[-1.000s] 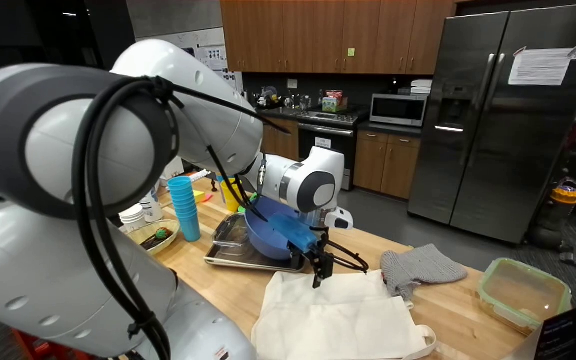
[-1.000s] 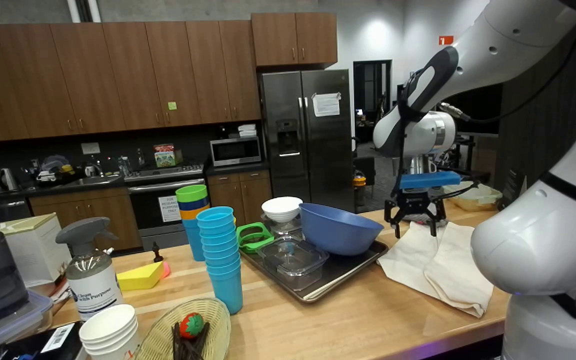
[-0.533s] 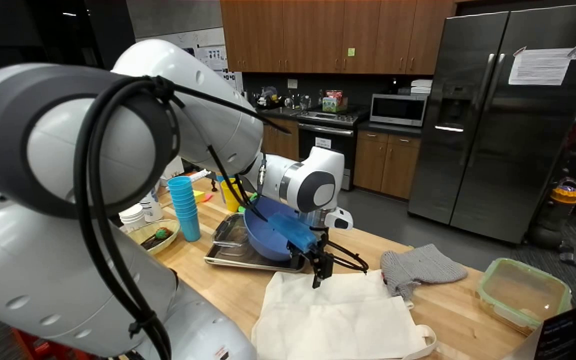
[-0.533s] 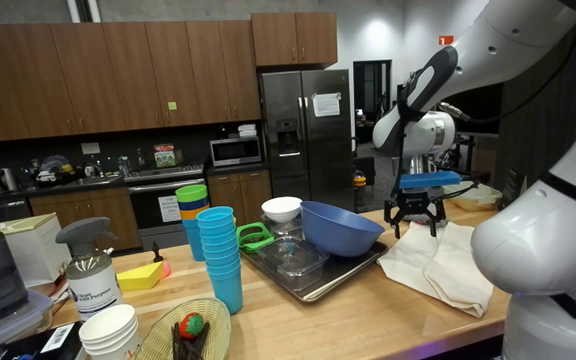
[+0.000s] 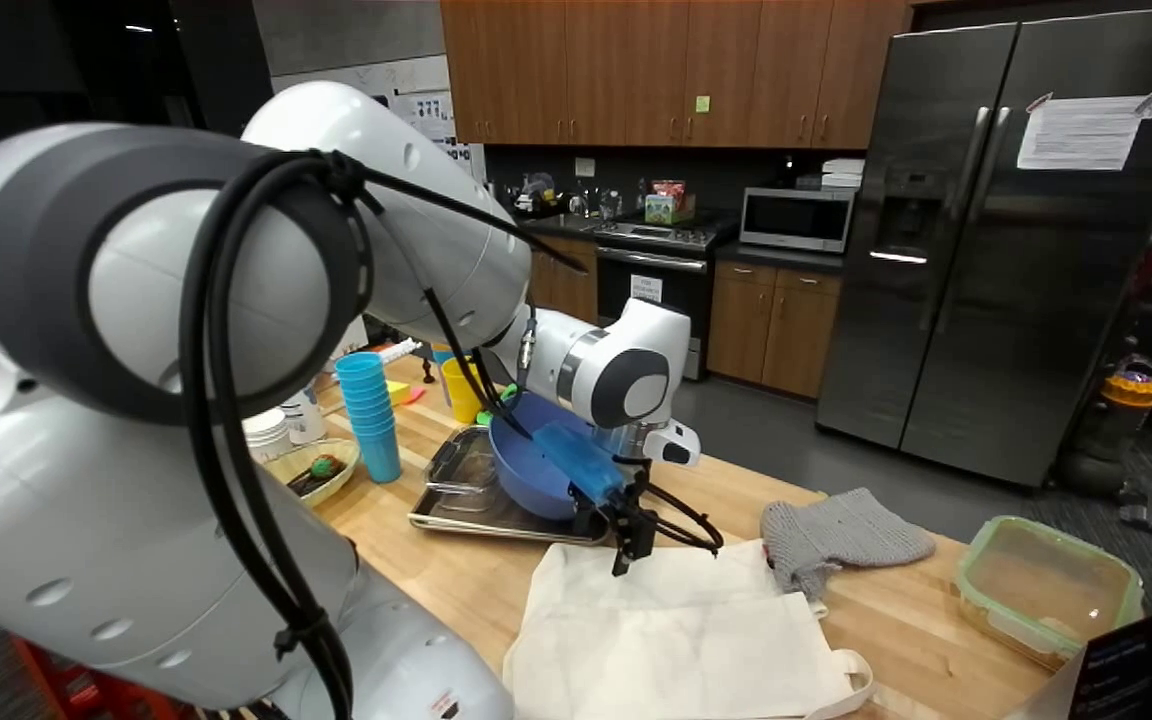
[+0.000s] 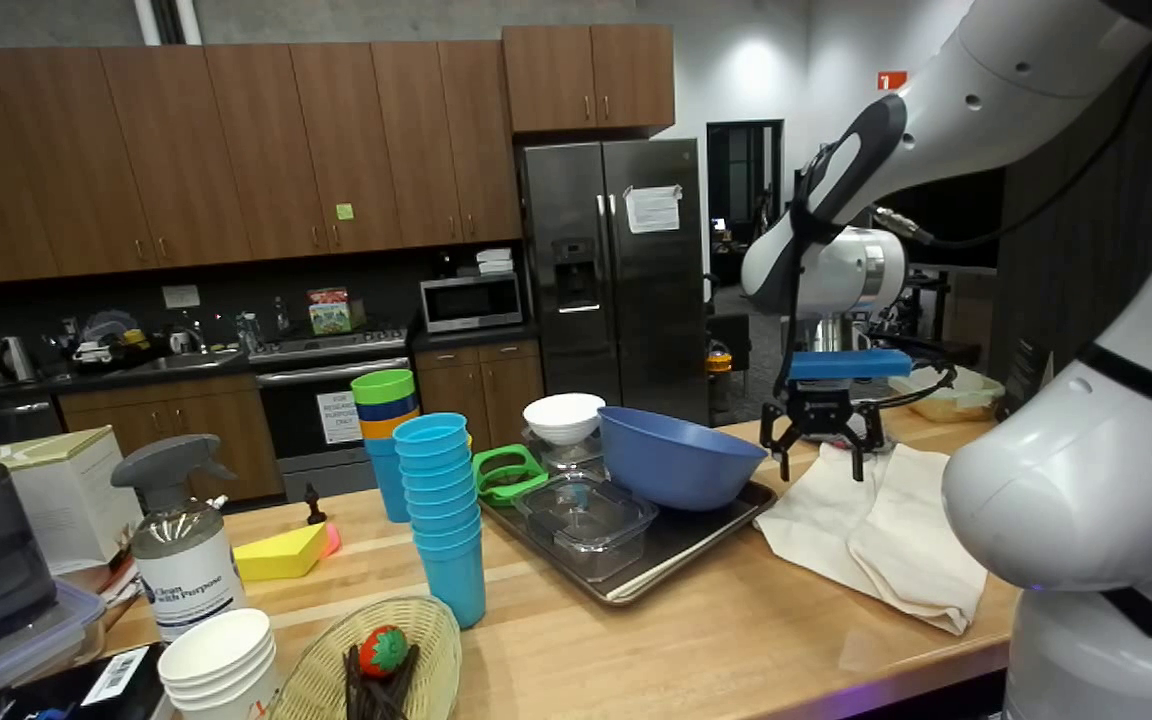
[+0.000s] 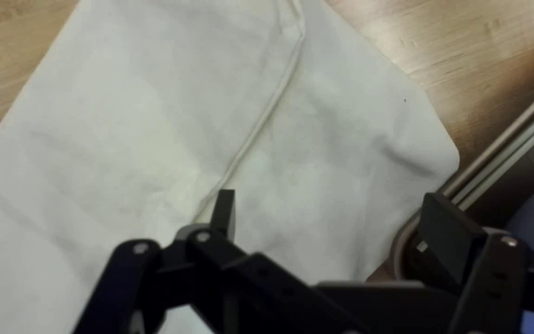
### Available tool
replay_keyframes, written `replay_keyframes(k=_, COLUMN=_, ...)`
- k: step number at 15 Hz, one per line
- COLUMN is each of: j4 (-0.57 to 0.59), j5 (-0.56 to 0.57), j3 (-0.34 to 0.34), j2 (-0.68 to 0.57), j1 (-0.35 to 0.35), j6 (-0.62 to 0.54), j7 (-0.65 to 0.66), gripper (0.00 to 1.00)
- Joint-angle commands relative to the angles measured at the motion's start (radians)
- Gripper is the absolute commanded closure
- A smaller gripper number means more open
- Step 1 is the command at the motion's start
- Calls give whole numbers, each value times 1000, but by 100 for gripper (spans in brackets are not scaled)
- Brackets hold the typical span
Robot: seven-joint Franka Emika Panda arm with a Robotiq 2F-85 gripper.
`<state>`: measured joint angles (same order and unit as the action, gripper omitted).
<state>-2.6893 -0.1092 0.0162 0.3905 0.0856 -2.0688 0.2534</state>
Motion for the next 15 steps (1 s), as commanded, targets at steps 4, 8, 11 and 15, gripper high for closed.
replay_keyframes(k=4, j4=38, j5=-16, j3=-14, j2=-11, j1=-1, j6=37, j7=67, gripper=0)
replay_keyframes(k=8, j4=33, j5=-37, j3=-27, j2=-40, j1=-11, j6=2, j7=108, gripper=0)
replay_keyframes(k=11, j4=34, j5=-82, j3=-38, j2=-89, j1=-34, j6=-17, j7=106, gripper=0)
replay_keyframes(k=15, j4=48, j5=-124, j3=-48, j2=-124, j1=-57, j6=-25, j7=101, gripper=0)
